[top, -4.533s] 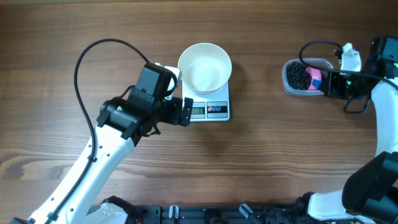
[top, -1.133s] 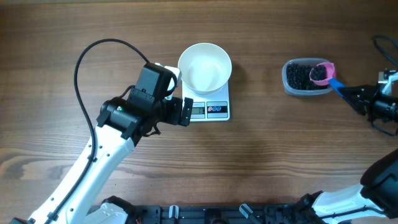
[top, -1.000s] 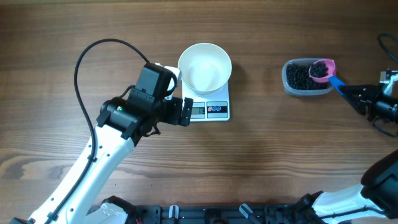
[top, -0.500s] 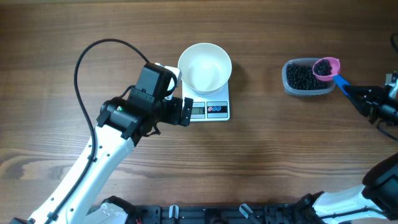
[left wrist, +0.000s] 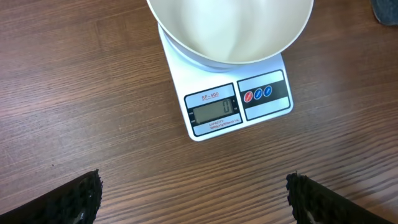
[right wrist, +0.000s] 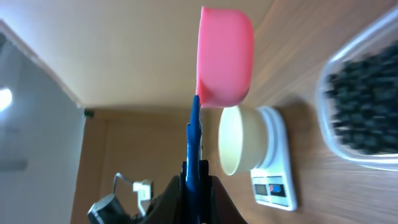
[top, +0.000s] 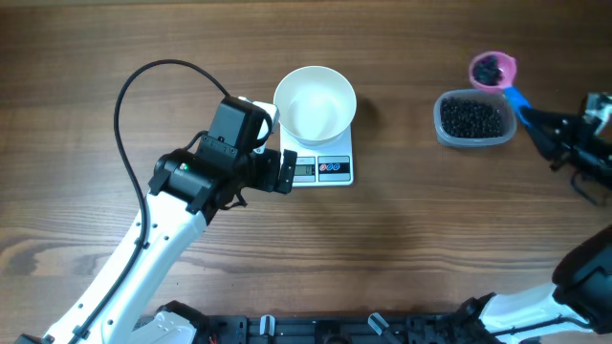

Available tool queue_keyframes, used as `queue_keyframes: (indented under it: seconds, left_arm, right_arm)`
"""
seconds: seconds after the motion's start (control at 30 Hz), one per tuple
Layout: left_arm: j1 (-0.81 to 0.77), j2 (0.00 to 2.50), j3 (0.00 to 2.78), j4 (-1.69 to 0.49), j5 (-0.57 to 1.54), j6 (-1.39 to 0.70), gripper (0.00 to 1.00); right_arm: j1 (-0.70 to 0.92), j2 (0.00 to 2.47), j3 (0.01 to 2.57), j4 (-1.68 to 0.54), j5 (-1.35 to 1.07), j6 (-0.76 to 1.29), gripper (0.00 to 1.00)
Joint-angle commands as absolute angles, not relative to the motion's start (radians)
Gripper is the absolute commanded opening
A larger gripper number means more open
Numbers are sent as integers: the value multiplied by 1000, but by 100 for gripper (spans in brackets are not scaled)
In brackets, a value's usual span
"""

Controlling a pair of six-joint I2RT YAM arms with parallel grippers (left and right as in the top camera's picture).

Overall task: Scoop item into bowl and weigh 150g on scale
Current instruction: 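Lift the filled scoop out of the tub with the right gripper, then carry the scoop over the white bowl and tip beans in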

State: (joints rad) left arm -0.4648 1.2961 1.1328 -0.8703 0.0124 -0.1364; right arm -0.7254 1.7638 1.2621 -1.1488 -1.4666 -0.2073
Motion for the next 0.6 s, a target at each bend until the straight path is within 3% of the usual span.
queue_keyframes:
  seconds: [0.0,0.23,0.43,0.57]
  left_arm:
    - [-463,1300,1132,-868,10,-146,100]
    - [-463,1300,1132,-868,10,-146,100]
    - [-463,1300,1132,-868,10,-146,100]
    - [-463,1300,1132,-868,10,-146,100]
  right_arm:
    - [-633,1781,1254,-1150,-1547,-219,4]
    - [-390,1781,1254,-1100,-1622,-173,4]
    - [-175,1781,1254,-764,-1449,225,4]
    - [-46,1781,1254,-551,-1318,361,4]
